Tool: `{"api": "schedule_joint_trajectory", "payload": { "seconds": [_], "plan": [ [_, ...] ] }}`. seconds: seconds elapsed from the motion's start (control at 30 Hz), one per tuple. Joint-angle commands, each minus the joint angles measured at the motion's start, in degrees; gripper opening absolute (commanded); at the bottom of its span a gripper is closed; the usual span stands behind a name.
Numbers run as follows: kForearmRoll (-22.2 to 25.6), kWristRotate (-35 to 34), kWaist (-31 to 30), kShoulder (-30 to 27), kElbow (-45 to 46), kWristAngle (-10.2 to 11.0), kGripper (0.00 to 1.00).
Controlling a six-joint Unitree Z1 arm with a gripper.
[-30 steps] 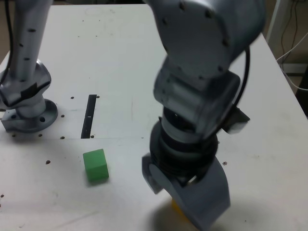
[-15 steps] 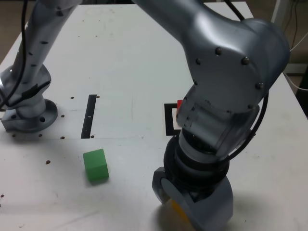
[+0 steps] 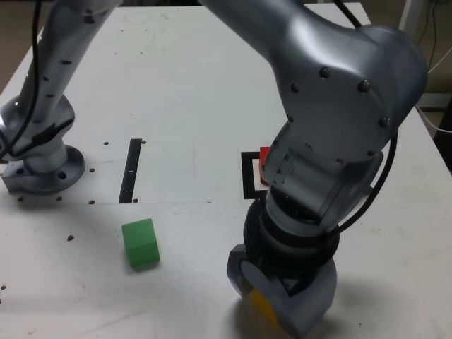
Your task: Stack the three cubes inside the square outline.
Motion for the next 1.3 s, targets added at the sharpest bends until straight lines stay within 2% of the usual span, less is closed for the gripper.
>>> {"api": "schedule_joint_trajectory", "payload": {
  "seconds": [0.0, 0.47, 0.77, 0.97, 1.27],
  "plan": [
    [-0.02, -0.07, 0.15, 0.14, -0.21, 0.03, 0.22],
    [0.61, 0.01, 0.15, -1.06, -0.62, 0.07, 0.22],
    [4.76, -1.15, 1.1, -5.29, -0.68, 0.35, 0.23],
    [6.79, -2.13, 5.12, -8.77, -0.21, 0.58, 0.23],
    [8.72, -2.24, 14.24, -14.48, 3.35, 1.52, 0.23]
  ]
}}
